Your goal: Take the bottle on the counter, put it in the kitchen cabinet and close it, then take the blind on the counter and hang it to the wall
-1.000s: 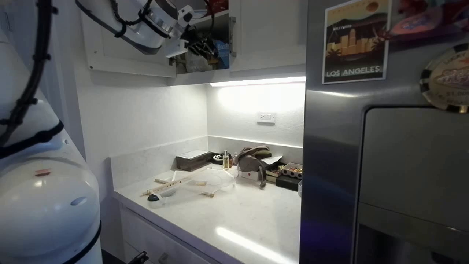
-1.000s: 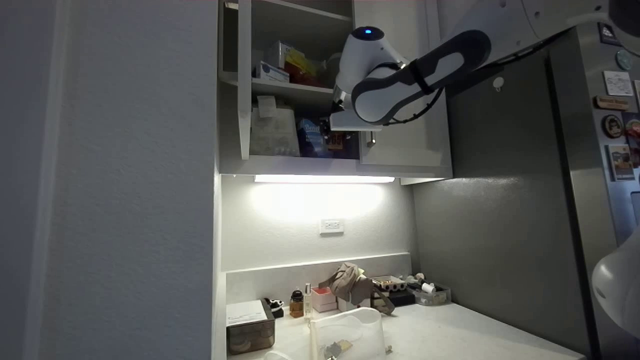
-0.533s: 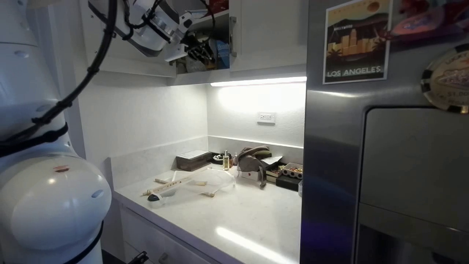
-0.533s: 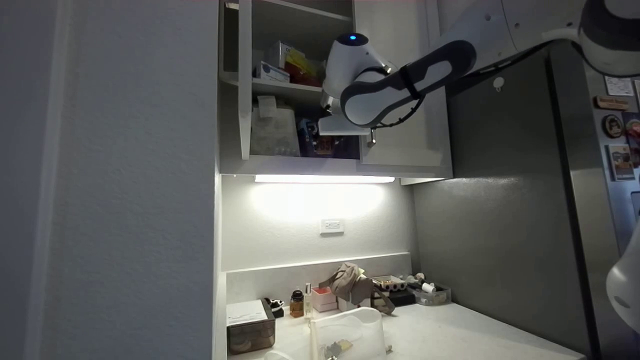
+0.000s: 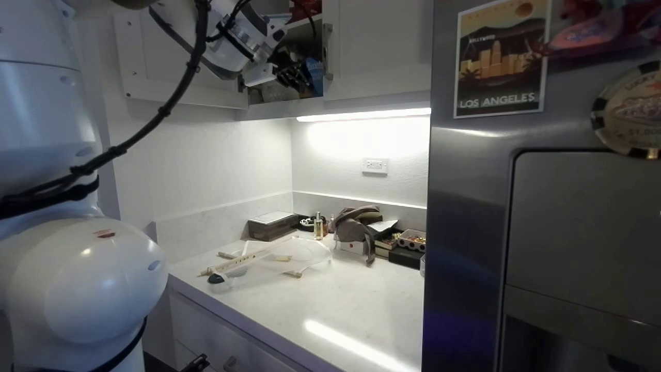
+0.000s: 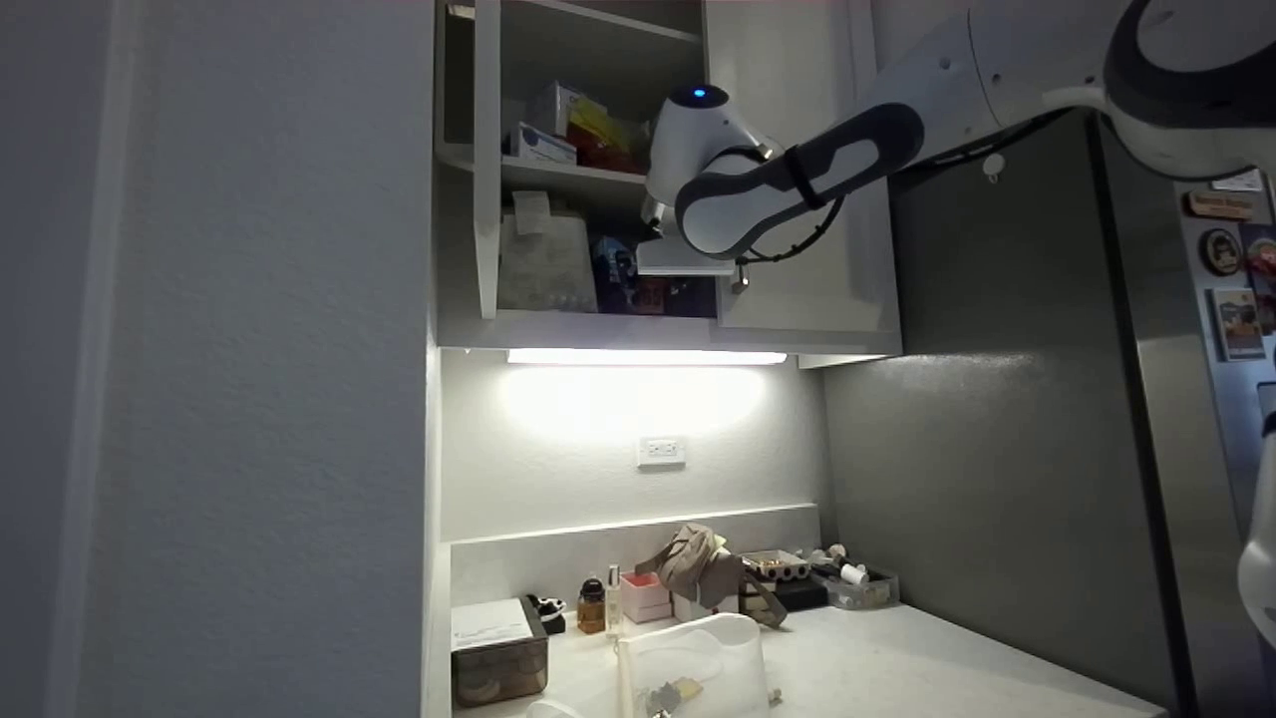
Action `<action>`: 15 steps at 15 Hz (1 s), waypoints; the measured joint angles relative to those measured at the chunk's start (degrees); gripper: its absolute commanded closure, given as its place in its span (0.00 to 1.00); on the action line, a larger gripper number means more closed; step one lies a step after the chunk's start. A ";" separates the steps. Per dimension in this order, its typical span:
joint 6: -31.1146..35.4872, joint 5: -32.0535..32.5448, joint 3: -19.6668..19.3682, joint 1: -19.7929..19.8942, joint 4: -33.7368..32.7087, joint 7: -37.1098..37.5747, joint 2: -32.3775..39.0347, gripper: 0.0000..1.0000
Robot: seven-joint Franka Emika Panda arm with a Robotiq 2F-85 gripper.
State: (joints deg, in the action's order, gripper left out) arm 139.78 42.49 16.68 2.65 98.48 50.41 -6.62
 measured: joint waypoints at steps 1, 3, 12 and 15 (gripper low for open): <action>-0.41 0.02 -0.36 -0.71 -0.73 0.00 0.62 0.73; -1.50 0.02 -0.96 -2.22 -2.32 0.00 1.84 0.73; -6.00 0.02 -3.22 -7.38 -7.51 0.00 6.67 0.00; -6.74 0.02 -3.89 -8.56 -8.38 0.00 7.67 0.00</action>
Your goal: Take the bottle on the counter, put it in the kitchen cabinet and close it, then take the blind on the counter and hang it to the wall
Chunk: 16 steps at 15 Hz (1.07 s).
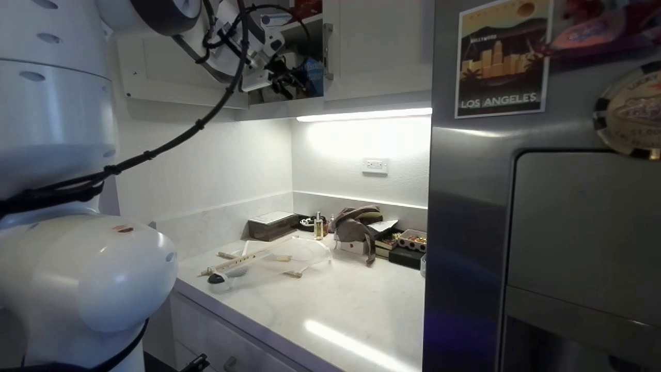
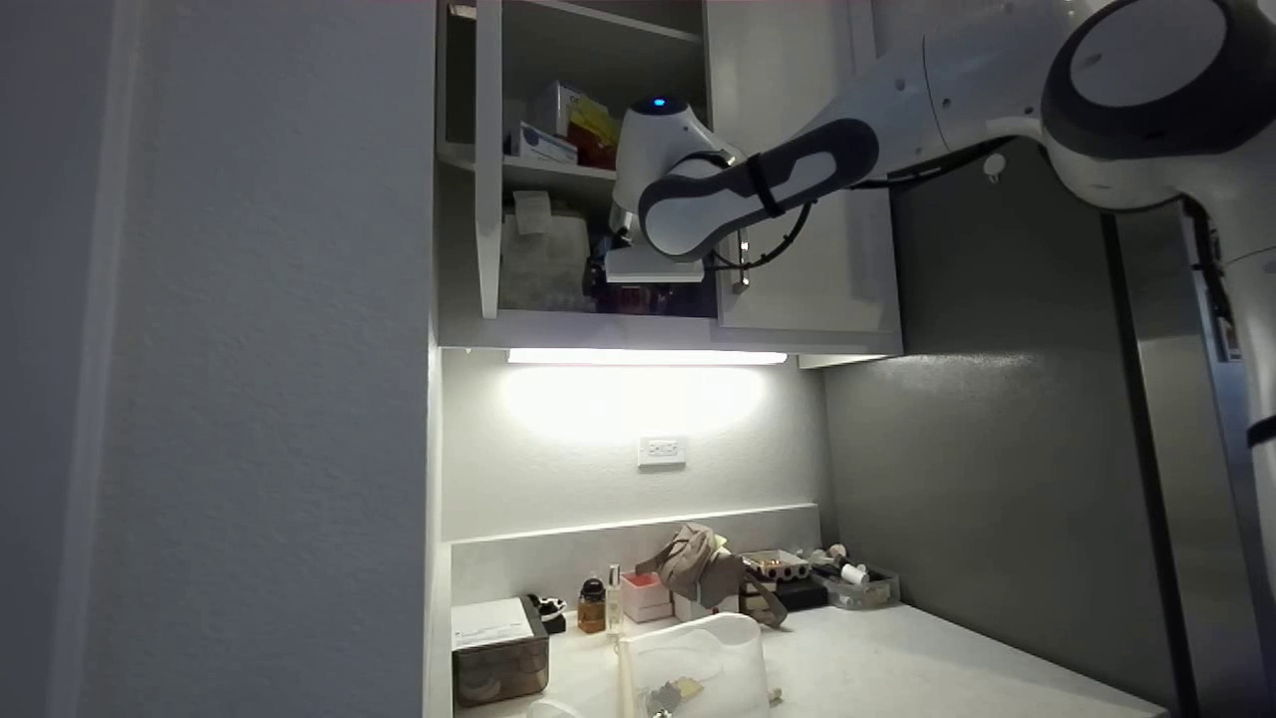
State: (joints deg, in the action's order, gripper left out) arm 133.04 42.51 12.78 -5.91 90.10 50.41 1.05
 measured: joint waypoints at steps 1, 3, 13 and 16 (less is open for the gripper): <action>-0.48 0.00 -0.25 -0.36 -0.39 0.00 0.14 0.00; -1.53 0.15 -0.64 -0.94 -1.09 0.00 0.16 0.00; -6.42 2.66 -1.32 -1.44 -1.55 -0.08 -3.68 0.00; -7.98 2.60 -1.46 -1.38 -0.35 -0.59 -5.93 0.00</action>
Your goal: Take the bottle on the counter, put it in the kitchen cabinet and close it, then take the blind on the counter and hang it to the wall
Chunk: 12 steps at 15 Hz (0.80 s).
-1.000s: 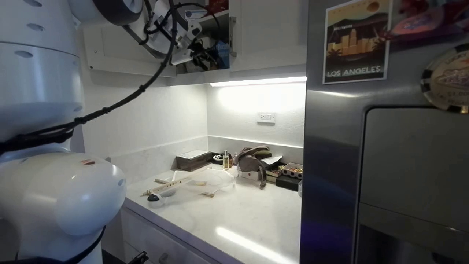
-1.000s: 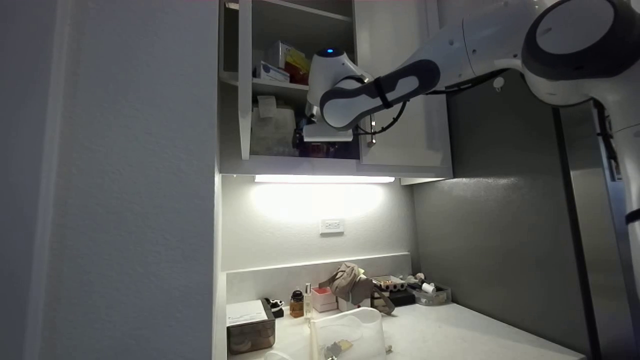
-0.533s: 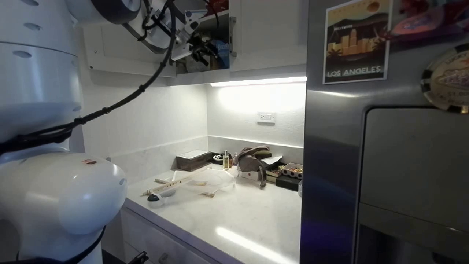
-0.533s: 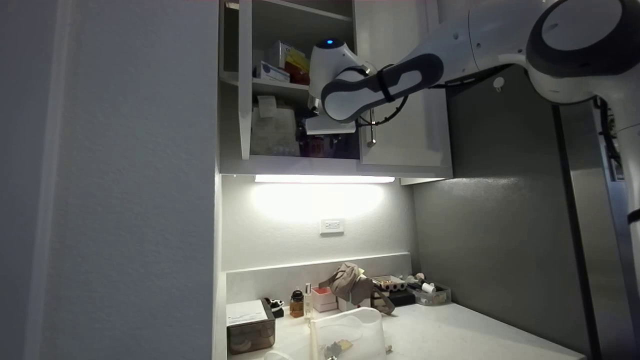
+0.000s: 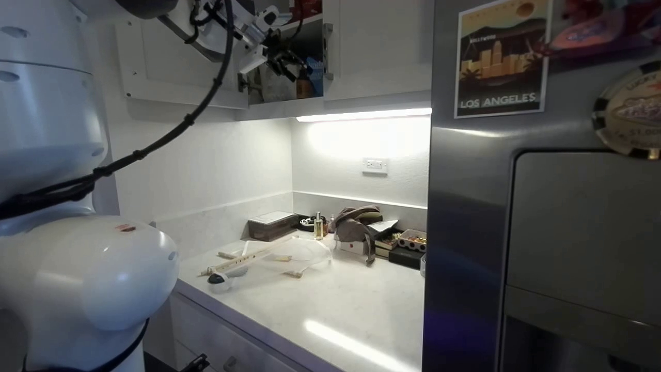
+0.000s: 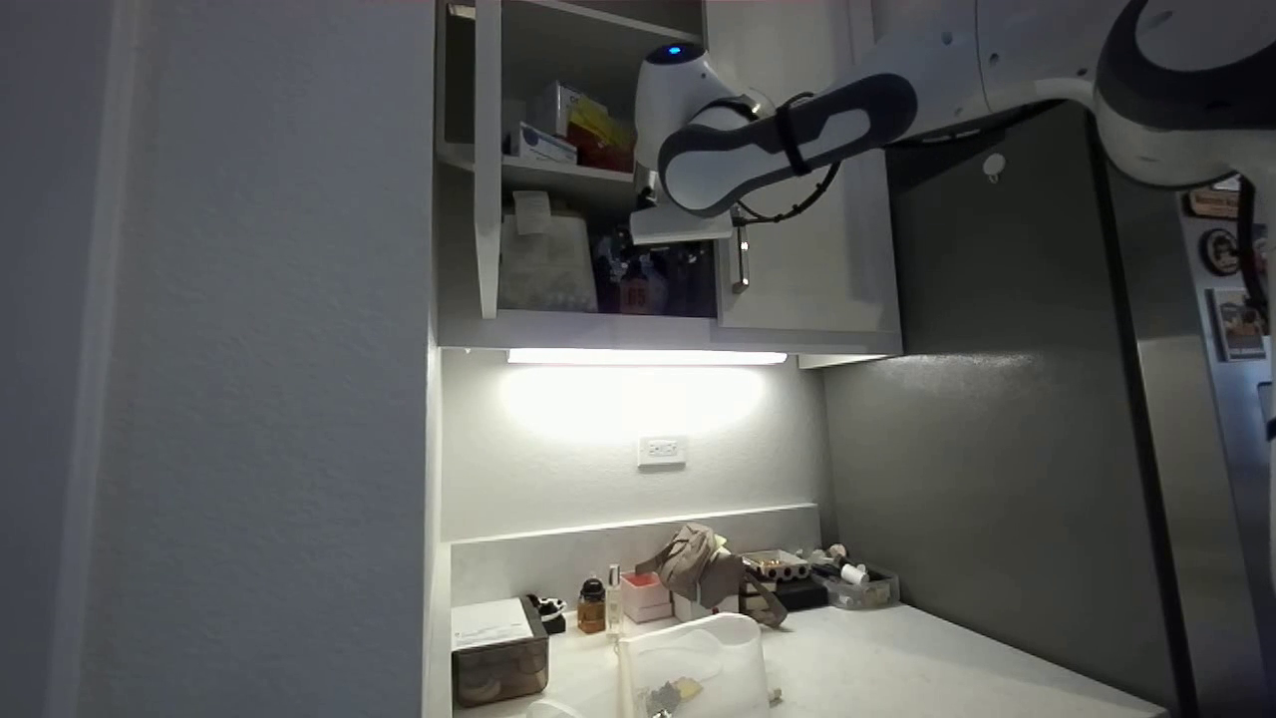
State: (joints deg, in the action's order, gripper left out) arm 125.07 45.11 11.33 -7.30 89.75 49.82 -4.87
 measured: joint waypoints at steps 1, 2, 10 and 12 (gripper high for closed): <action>-0.52 -0.07 0.00 0.00 0.58 -0.14 -0.82 0.00; -0.88 -0.21 0.00 0.00 1.24 -0.28 -1.64 0.00; -2.99 -4.40 0.07 0.00 6.92 -4.26 -7.28 0.00; -4.14 -8.26 0.07 0.00 7.86 -7.77 -8.38 0.00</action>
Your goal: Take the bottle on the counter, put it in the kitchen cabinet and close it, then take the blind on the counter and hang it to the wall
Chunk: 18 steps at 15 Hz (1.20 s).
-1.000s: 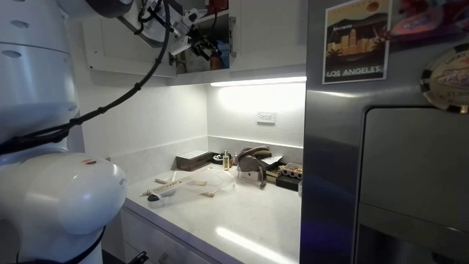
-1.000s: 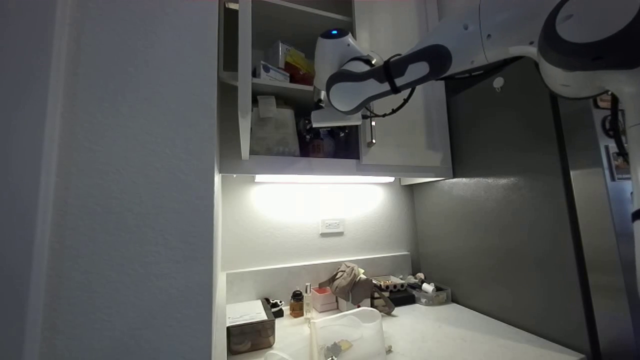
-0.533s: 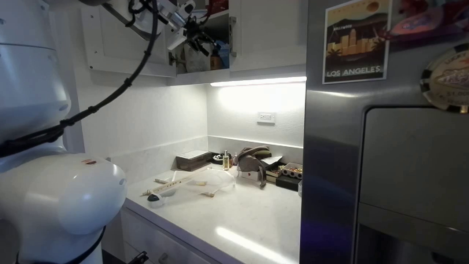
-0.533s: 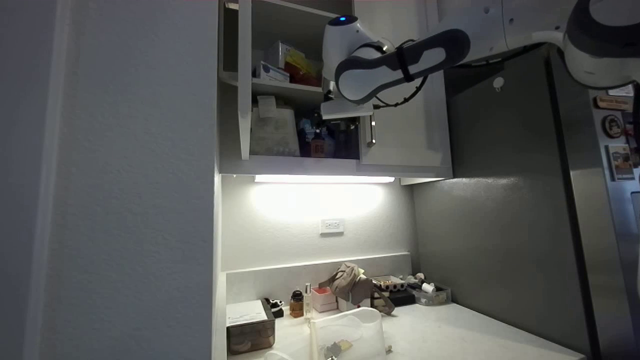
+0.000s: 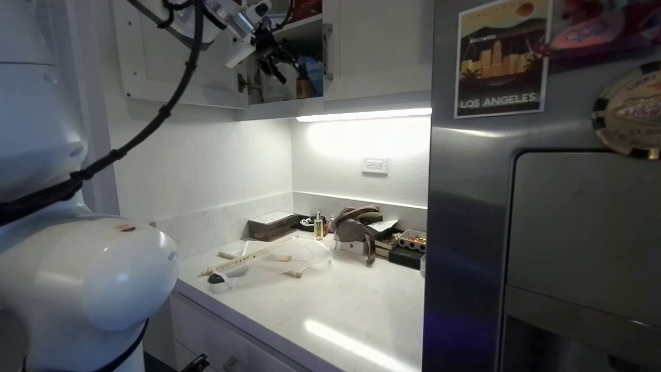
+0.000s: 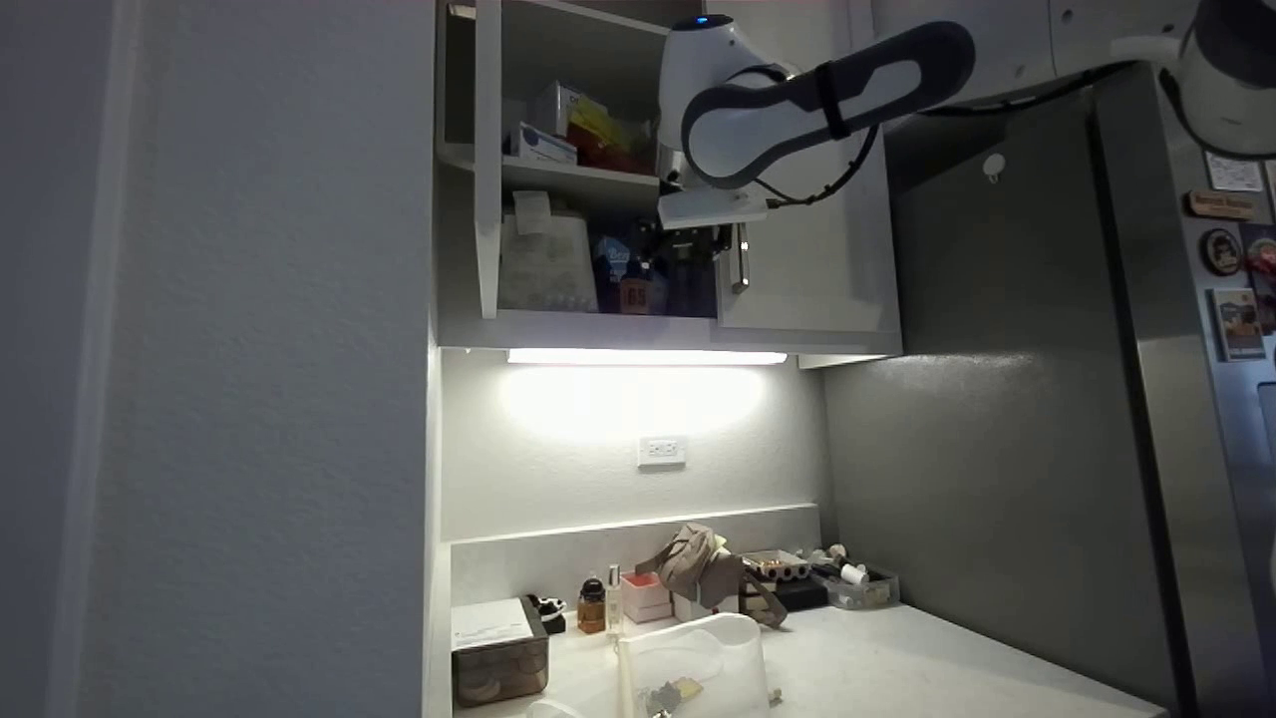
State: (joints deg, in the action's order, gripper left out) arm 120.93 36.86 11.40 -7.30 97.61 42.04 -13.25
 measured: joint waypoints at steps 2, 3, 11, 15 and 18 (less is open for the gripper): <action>-1.82 -4.21 -0.01 0.01 0.72 -3.95 -1.12 0.00; -2.93 -6.19 -0.01 0.03 1.07 -5.87 -1.71 0.00; -9.60 -15.06 -1.09 1.48 7.03 -15.75 -8.04 0.00; -10.03 -17.78 -2.60 1.91 12.25 -19.12 -12.38 0.00; -10.03 -19.85 -3.52 2.23 16.66 -20.78 -15.61 0.00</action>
State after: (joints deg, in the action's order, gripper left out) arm 110.90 17.00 7.88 -5.07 114.27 21.26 -28.86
